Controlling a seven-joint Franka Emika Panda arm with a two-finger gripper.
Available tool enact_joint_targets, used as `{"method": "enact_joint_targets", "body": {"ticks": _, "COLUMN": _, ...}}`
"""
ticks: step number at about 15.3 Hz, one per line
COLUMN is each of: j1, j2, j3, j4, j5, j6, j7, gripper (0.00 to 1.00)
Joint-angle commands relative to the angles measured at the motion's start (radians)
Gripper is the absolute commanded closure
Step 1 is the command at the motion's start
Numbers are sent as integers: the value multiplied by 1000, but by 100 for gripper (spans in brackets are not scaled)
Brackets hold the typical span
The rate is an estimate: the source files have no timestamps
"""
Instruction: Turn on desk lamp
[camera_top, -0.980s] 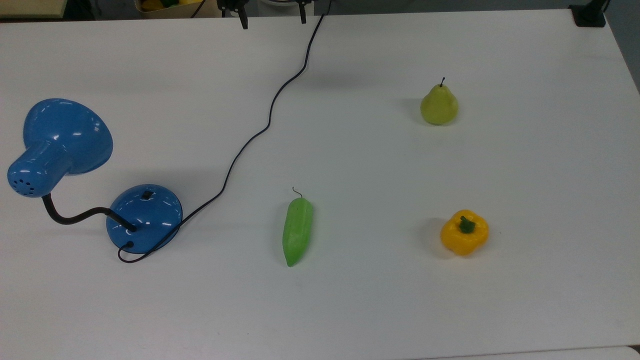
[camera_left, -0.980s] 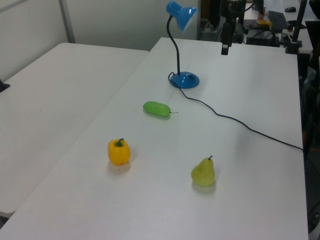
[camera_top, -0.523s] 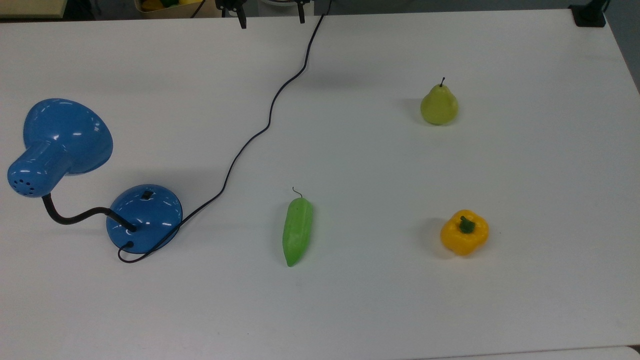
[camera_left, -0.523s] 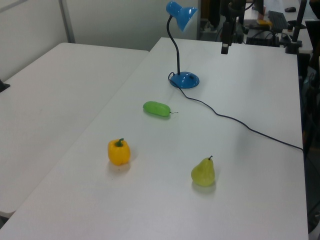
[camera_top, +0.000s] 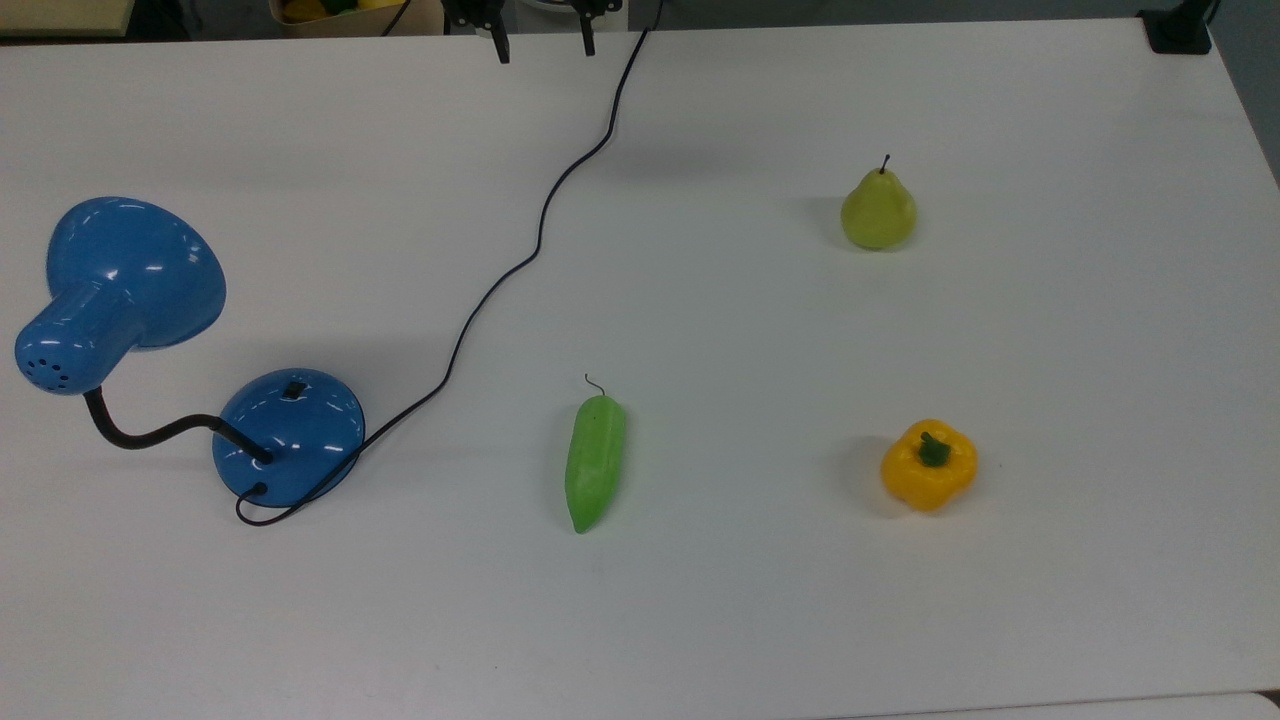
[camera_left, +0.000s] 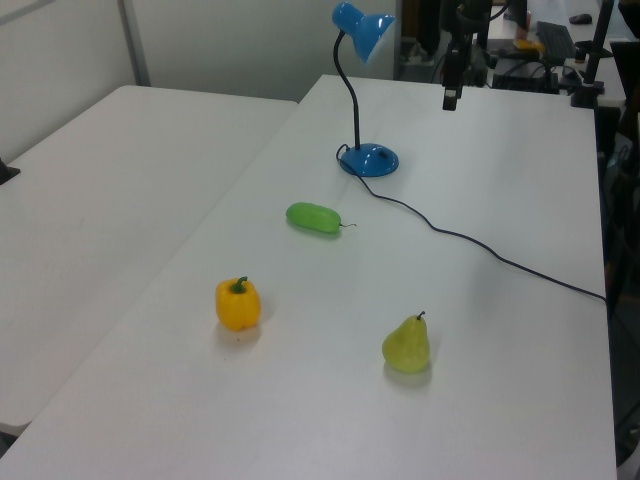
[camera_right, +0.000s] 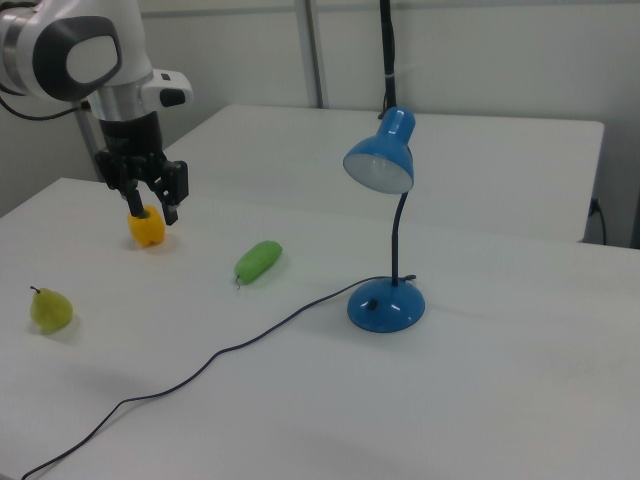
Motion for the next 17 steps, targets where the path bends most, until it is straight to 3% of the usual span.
{"method": "enact_joint_targets", "body": {"ticks": 1, "j1": 11, "j2": 0, "j3": -13, "j4": 8, "j5": -1, "j6": 12, "j7": -62, "gripper": 56}}
{"method": "enact_joint_targets", "body": {"ticks": 2, "j1": 11, "j2": 0, "j3": -13, "j4": 8, "j5": 3, "j6": 11, "j7": -66, "gripper": 70}}
{"method": "enact_joint_targets", "body": {"ticks": 3, "j1": 11, "j2": 0, "j3": -13, "j4": 8, "j5": 5, "j6": 12, "j7": -66, "gripper": 77}}
{"method": "enact_joint_targets", "body": {"ticks": 5, "j1": 11, "j2": 1, "j3": -13, "j4": 8, "j5": 8, "j6": 12, "j7": -67, "gripper": 92}}
{"method": "enact_joint_targets", "body": {"ticks": 7, "j1": 11, "j2": 1, "j3": -13, "j4": 8, "j5": 10, "j6": 12, "j7": -67, "gripper": 100}}
{"method": "enact_joint_targets", "body": {"ticks": 14, "j1": 6, "j2": -2, "j3": -15, "j4": 7, "j5": 10, "j6": 1, "j7": -52, "gripper": 100}}
{"method": "enact_joint_targets", "body": {"ticks": 17, "j1": 0, "j2": 4, "j3": -24, "j4": -10, "j5": -27, "j6": 15, "j7": -41, "gripper": 100}}
